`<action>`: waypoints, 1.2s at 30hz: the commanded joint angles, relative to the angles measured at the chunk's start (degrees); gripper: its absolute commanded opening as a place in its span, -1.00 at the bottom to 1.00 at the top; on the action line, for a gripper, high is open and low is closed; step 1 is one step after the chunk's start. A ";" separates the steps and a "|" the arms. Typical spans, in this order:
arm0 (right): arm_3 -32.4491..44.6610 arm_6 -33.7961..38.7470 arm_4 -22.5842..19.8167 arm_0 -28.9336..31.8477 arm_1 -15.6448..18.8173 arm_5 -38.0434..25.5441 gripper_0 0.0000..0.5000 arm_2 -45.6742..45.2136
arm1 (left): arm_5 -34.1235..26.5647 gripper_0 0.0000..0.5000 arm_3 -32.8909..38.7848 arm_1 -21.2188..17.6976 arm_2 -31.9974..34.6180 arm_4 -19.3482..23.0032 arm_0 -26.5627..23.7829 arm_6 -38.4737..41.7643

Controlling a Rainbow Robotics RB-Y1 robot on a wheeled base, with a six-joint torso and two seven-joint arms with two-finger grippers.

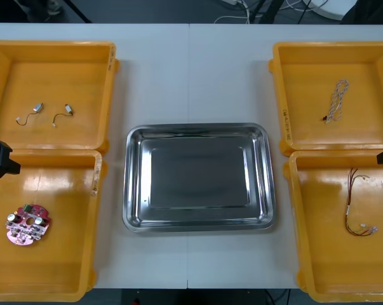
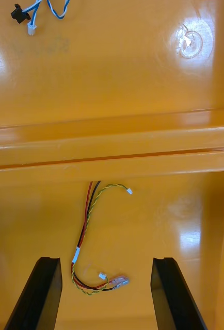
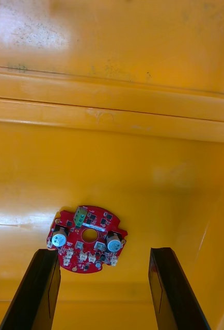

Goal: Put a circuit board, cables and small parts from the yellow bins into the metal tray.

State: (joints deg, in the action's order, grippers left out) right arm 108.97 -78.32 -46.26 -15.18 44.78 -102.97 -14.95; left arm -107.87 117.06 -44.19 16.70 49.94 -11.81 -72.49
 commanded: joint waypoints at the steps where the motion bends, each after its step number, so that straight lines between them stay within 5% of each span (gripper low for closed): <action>1: 0.36 1.59 -0.23 -1.35 -0.31 0.41 1.00 -0.17 | 0.56 1.00 1.94 -1.95 1.41 -0.54 -1.47 -2.30; 36: 0.36 1.59 -0.23 -1.35 -0.31 0.41 1.00 -0.17 | 0.56 1.00 1.94 -1.95 1.41 -0.54 -1.47 -2.30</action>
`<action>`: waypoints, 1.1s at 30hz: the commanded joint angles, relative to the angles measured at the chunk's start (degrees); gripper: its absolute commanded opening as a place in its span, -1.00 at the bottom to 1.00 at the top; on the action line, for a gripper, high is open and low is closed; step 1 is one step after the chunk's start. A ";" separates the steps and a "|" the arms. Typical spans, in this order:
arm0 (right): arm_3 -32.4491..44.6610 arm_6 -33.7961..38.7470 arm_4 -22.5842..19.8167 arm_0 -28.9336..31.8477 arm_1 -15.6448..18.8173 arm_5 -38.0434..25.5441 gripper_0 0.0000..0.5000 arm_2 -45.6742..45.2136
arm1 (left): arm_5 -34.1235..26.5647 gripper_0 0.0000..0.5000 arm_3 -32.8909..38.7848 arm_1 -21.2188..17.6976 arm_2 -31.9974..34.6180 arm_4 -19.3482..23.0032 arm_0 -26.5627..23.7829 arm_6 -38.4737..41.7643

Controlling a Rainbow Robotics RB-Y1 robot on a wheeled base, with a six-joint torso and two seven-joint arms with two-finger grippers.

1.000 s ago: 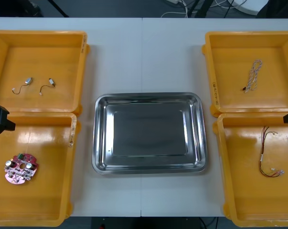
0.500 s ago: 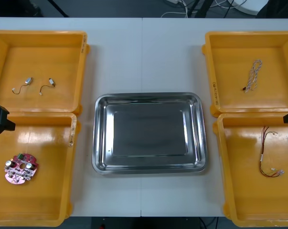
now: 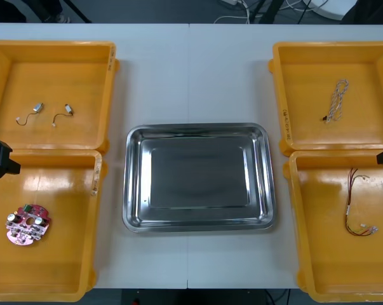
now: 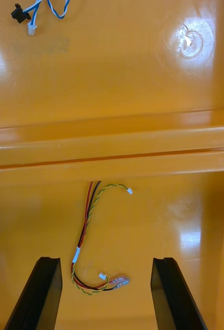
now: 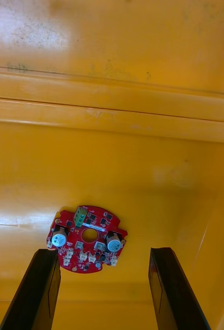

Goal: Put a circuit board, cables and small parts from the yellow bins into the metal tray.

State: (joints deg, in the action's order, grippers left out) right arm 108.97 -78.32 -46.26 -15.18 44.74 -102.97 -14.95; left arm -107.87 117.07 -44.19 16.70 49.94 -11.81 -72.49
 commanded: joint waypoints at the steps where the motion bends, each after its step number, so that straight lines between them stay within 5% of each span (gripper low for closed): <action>1: 0.36 1.59 -0.23 -1.35 -0.27 0.41 1.00 -0.17 | 0.56 1.00 1.94 -1.95 1.41 -0.54 -1.47 -2.30; 33: 0.36 1.59 -0.23 -1.35 -0.27 0.41 1.00 -0.17 | 0.56 1.00 1.94 -1.95 1.41 -0.54 -1.47 -2.30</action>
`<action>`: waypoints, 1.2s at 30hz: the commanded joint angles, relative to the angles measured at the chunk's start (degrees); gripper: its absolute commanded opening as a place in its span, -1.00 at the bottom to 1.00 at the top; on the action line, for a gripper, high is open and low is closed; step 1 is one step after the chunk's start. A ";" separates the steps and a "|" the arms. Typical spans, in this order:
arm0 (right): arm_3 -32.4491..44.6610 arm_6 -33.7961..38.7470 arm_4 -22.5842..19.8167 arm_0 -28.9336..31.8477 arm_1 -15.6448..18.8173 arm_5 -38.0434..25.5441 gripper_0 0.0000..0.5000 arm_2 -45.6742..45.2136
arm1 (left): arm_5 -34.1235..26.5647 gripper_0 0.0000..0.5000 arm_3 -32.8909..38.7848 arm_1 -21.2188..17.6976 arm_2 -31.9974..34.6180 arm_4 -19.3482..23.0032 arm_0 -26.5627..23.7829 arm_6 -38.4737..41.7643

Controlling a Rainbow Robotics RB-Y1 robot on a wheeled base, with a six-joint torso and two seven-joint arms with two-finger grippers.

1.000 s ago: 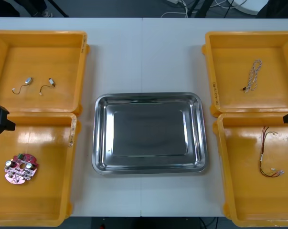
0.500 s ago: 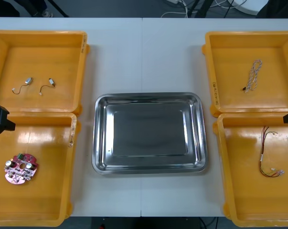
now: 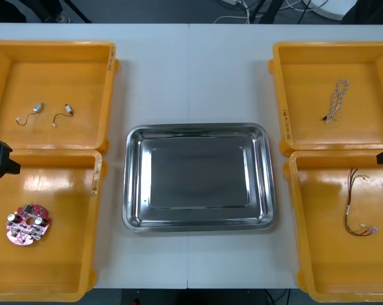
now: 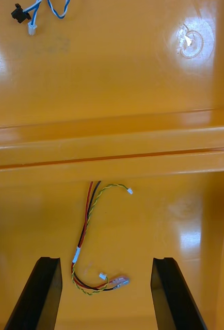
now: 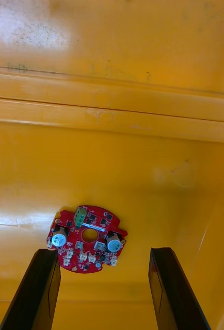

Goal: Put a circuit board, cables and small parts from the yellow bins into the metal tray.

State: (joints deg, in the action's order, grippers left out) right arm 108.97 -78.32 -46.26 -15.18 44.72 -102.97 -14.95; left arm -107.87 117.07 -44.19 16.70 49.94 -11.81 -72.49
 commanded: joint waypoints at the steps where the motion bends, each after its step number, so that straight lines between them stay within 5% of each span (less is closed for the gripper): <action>1: 0.36 1.59 -0.23 -1.35 -0.25 0.41 1.00 -0.17 | 0.56 1.00 1.94 -1.95 1.41 -0.54 -1.47 -2.30; 36: 0.36 1.59 -0.23 -1.35 -0.25 0.41 1.00 -0.17 | 0.56 1.00 1.94 -1.95 1.41 -0.54 -1.47 -2.30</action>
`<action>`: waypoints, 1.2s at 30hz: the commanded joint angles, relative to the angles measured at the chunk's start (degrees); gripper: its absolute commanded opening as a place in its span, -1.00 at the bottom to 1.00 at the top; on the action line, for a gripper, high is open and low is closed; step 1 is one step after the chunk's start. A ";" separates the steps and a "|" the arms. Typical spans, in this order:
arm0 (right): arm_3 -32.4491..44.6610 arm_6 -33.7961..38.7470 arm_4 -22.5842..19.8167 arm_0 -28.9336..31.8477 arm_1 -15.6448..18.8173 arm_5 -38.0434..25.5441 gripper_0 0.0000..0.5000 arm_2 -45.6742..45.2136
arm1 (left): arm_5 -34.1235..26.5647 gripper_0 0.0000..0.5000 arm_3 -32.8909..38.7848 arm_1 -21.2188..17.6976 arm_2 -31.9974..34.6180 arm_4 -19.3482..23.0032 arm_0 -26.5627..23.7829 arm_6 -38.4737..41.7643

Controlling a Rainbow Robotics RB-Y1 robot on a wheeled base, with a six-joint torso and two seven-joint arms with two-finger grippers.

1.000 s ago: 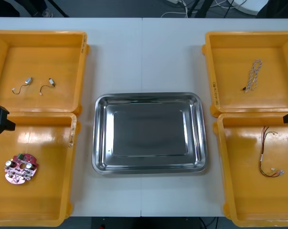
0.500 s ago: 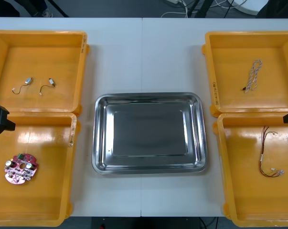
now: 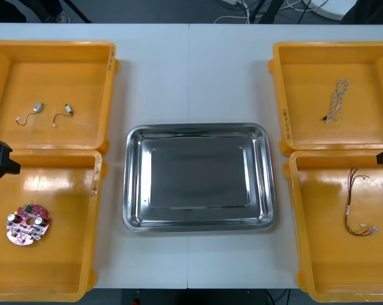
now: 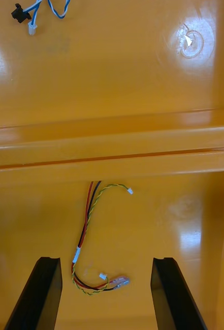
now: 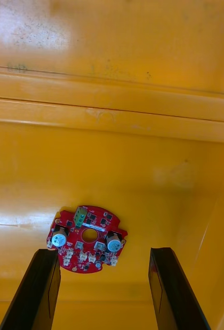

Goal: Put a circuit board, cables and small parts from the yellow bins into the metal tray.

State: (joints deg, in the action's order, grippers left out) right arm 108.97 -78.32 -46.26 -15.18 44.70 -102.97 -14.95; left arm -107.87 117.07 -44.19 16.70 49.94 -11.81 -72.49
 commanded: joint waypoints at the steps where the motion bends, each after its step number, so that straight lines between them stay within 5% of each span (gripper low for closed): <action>1: 0.36 1.59 -0.23 -1.35 -0.22 0.41 1.00 -0.17 | 0.56 1.00 1.94 -1.95 1.41 -0.54 -1.47 -2.30; 36: 3.09 2.47 -0.32 -0.64 -0.93 0.93 1.00 -1.05 | 0.12 1.00 1.67 -4.68 2.02 0.51 -1.47 -3.89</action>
State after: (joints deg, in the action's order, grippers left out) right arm 110.33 -78.31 -46.41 -15.77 44.41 -102.59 -14.96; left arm -107.87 117.08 -45.71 16.83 49.95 -11.81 -72.51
